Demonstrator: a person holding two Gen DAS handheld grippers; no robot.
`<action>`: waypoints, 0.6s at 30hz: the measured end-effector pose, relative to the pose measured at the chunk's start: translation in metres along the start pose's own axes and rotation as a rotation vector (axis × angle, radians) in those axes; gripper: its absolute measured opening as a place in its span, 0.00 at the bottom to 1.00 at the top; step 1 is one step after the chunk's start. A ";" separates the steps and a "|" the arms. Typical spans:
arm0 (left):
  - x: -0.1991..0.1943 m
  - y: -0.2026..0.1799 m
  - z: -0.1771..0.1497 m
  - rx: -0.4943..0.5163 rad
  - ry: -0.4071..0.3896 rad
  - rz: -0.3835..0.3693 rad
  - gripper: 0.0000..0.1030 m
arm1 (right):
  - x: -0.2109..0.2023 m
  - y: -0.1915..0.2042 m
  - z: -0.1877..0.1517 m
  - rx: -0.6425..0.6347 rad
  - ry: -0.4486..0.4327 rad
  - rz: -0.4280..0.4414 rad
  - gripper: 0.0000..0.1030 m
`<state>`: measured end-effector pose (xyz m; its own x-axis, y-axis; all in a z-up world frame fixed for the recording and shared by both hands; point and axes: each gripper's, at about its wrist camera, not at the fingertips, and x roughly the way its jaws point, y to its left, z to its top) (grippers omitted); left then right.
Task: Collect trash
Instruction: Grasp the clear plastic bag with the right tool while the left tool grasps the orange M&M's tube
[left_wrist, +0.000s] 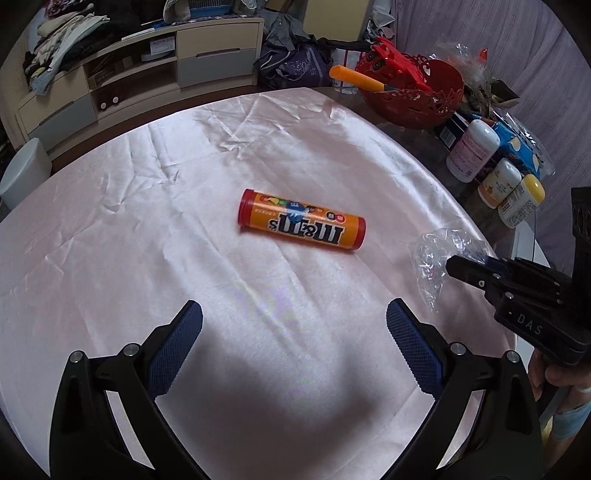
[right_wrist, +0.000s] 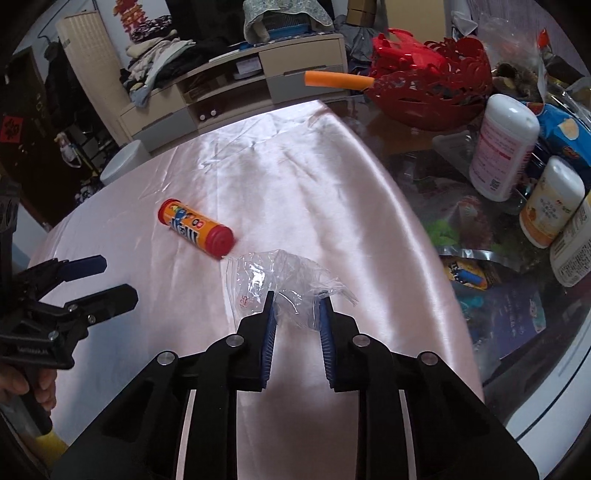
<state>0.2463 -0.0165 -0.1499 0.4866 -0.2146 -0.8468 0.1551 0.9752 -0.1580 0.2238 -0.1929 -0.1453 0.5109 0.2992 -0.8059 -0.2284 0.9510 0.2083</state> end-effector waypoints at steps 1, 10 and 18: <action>0.004 -0.005 0.006 0.004 -0.003 0.003 0.92 | -0.001 -0.005 -0.001 0.004 0.002 0.001 0.21; 0.043 -0.027 0.062 -0.015 -0.022 0.133 0.91 | 0.000 -0.027 -0.010 0.061 -0.003 0.062 0.21; 0.063 -0.020 0.055 0.010 0.043 0.221 0.87 | 0.001 -0.029 -0.012 0.070 -0.007 0.090 0.21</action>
<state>0.3209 -0.0529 -0.1724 0.4731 0.0074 -0.8810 0.0573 0.9976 0.0391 0.2209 -0.2208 -0.1585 0.4966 0.3842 -0.7783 -0.2152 0.9232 0.3184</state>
